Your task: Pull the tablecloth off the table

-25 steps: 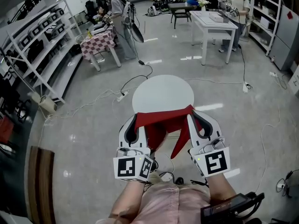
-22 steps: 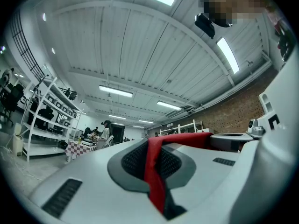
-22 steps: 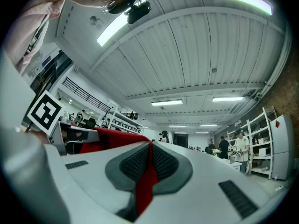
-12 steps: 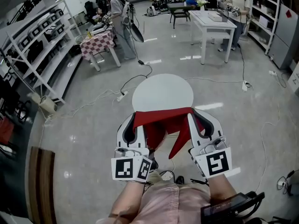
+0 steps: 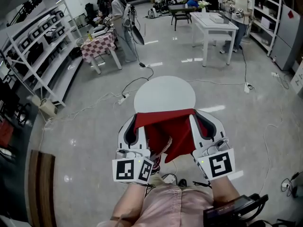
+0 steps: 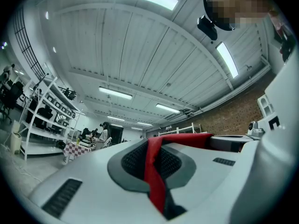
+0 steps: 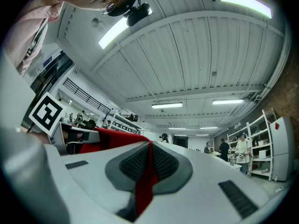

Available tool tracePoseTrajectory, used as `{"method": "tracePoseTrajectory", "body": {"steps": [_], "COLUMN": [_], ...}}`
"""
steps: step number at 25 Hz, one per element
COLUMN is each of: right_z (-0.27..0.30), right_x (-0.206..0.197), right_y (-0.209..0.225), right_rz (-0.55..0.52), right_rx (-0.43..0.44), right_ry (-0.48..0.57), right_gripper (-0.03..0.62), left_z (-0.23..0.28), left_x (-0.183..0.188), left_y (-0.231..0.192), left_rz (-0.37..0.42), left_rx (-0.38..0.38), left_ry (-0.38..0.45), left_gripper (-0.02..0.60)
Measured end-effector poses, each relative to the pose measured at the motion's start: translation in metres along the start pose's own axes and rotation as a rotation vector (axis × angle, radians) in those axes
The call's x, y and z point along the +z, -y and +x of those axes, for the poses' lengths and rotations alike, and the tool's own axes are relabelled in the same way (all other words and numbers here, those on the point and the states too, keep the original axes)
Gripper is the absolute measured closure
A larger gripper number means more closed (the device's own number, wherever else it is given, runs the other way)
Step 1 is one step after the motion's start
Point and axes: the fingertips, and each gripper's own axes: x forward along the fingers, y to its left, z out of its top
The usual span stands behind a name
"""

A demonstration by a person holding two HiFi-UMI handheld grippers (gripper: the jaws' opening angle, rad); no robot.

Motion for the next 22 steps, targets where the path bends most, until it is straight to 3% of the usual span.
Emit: {"method": "tracePoseTrajectory", "body": {"steps": [22], "right_z": [0.020], "right_x": [-0.017], "right_y": [-0.012], "right_rz": [0.011], "right_rx": [0.021], "right_ry": [-0.030], "right_gripper": [0.566], "left_z": [0.003], "left_x": [-0.014], "left_y": [-0.025], "left_rz": [0.003], "left_rx": [0.022], "left_ry": [-0.014], "left_gripper": [0.541]}}
